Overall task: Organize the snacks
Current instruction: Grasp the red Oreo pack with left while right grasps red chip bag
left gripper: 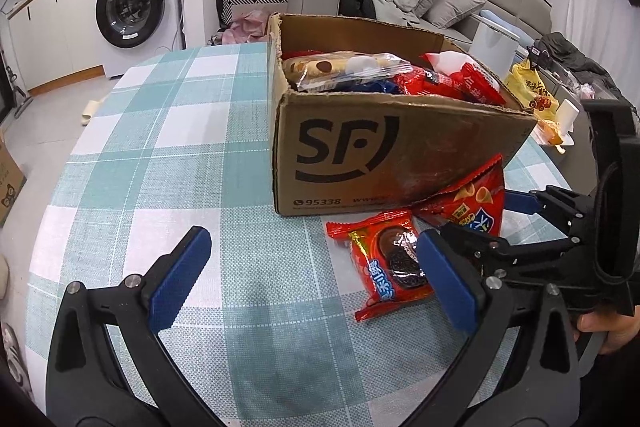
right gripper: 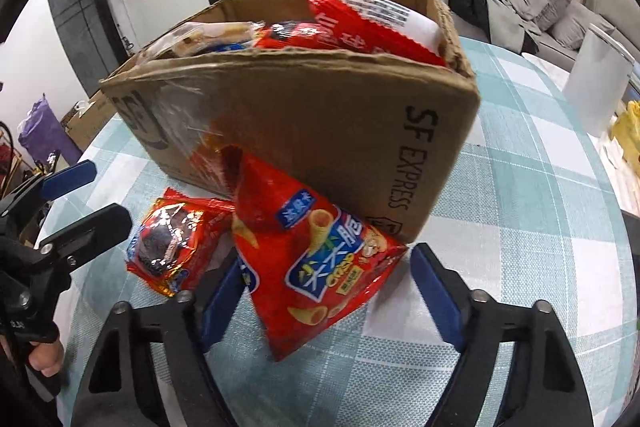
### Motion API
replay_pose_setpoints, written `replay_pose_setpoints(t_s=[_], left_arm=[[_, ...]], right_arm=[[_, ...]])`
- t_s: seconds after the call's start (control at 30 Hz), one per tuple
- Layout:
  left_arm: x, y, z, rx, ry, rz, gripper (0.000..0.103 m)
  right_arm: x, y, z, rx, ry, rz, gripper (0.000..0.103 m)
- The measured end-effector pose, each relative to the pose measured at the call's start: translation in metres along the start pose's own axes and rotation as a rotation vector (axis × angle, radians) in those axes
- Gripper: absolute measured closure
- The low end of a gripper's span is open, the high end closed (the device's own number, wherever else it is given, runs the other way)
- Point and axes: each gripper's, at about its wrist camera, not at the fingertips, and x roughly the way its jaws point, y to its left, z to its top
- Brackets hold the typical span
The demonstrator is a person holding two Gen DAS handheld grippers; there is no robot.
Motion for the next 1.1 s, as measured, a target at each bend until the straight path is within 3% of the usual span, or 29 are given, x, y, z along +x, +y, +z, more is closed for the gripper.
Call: replay_pose_setpoints(t_s=[0.2,0.57,0.87,0.97,1.1], left_arm=[[0.003,-0.001,-0.002,0.008,0.009,-0.002,0.001],[0.006,-0.011,-0.006,0.049,0.027,-0.029,0.001],[0.015,-0.029,-0.016,0.132,0.053,-0.027,0.001],[0.02,-0.03,-0.018,0.127,0.081,-0.038,0.01],[0.027,-0.029,-0.019,0.112,0.099,-0.073,0.013]], right_arm=[[-0.011,0.01,-0.005,-0.009,-0.014,0.023,0.039],[-0.037,0.012,-0.011,-0.031,-0.044,0.051,0.054],[-0.043,0.006,-0.003,-0.036,-0.049,0.084,0.057],[-0.046,0.003,-0.003,-0.035,-0.054,0.086,0.057],[-0.045,0.004,-0.004,-0.036,-0.053,0.088,0.057]])
